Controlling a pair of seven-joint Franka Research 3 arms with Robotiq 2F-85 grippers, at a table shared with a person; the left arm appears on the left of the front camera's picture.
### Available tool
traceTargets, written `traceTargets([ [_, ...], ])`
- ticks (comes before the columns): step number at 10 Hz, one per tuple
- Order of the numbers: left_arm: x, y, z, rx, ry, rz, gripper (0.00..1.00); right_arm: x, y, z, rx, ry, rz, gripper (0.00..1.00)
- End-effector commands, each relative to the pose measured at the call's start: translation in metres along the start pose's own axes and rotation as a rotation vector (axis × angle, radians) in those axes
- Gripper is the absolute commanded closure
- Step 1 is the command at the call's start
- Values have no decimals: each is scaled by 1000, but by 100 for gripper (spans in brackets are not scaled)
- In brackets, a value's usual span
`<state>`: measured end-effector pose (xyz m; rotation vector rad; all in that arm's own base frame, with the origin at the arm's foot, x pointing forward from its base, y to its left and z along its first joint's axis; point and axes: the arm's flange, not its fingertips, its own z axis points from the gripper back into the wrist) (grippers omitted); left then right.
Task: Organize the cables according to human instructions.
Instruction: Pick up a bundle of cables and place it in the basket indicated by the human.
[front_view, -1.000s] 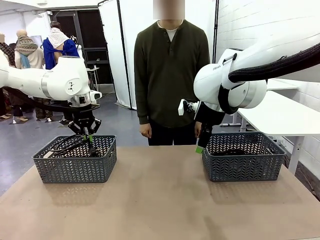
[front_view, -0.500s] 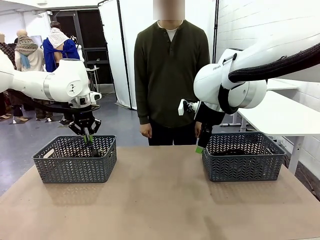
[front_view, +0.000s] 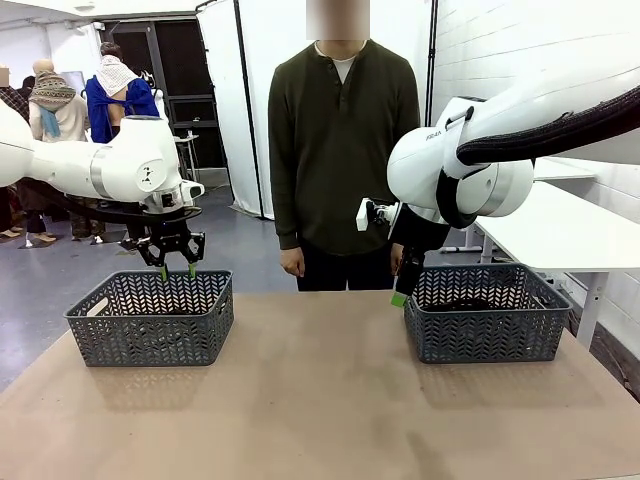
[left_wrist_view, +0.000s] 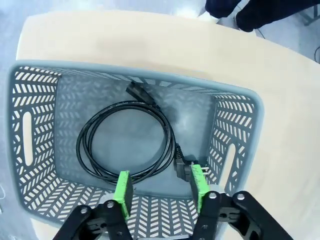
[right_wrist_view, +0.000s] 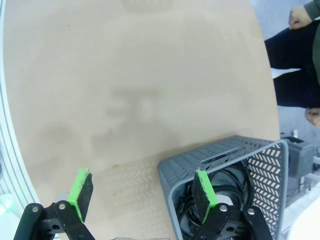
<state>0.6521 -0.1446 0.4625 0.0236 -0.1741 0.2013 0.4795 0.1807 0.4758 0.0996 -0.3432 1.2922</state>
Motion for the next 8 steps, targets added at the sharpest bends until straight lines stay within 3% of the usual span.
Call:
traceTargets([
  [1,3,2,6,20,-12,-4,0,0,0,-1,-4,1,-6,0],
  [3,-6,2,12,16,-5,-17,0,0,0,-1,-4,1,-6,0],
  [4,-66,-4,26,-21,69,5,0,0,0,-1,-4,1,-6,0],
  [5,-70,-3,29,-9,78,16,0,0,0,-1,-4,1,-6,0],
  [6,-16,-5,12,-6,19,-6,0,0,0,-1,-4,1,-6,0],
  [8,-16,-5,12,-6,19,-6,0,0,0,-1,-4,1,-6,0],
])
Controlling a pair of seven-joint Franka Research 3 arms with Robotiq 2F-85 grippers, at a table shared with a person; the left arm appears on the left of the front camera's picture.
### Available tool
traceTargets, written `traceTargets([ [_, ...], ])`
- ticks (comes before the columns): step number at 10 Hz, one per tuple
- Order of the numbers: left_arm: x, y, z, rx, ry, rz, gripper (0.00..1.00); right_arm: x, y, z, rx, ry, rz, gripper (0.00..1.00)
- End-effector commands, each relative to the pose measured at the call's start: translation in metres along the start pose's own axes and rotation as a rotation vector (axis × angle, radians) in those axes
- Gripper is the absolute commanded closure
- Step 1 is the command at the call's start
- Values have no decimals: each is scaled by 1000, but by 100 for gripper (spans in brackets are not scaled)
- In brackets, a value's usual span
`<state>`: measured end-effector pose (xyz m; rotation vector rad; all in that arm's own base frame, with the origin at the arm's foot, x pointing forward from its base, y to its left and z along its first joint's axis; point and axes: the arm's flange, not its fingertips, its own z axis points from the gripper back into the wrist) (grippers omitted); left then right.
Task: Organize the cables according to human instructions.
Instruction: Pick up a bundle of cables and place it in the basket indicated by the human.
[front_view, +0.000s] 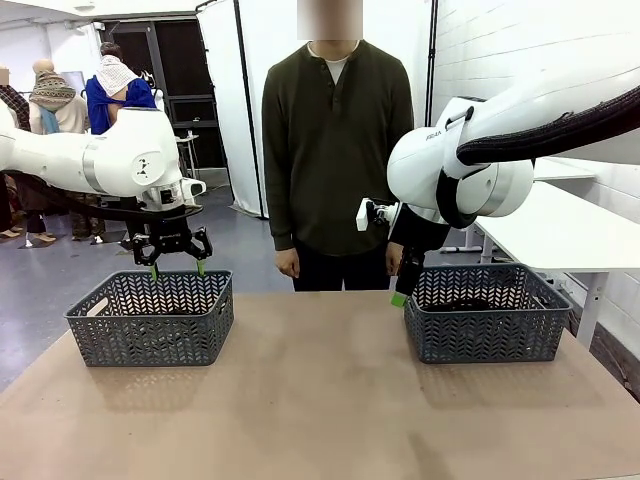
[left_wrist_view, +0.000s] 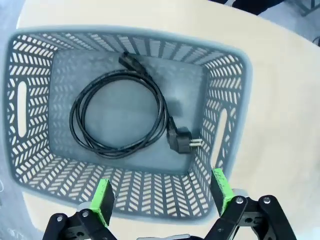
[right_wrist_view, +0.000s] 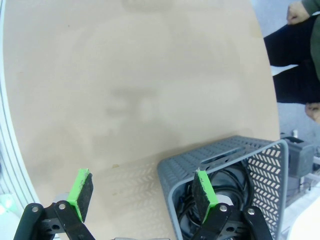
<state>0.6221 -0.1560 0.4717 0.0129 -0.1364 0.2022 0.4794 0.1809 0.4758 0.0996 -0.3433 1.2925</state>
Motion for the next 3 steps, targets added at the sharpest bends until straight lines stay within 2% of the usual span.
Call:
traceTargets([
  [1,14,0,-2,1,-19,-7,0,-1,0,-1,-4,1,-7,0],
  [3,14,0,-2,1,-19,-7,0,-1,0,-1,-4,1,-7,0],
])
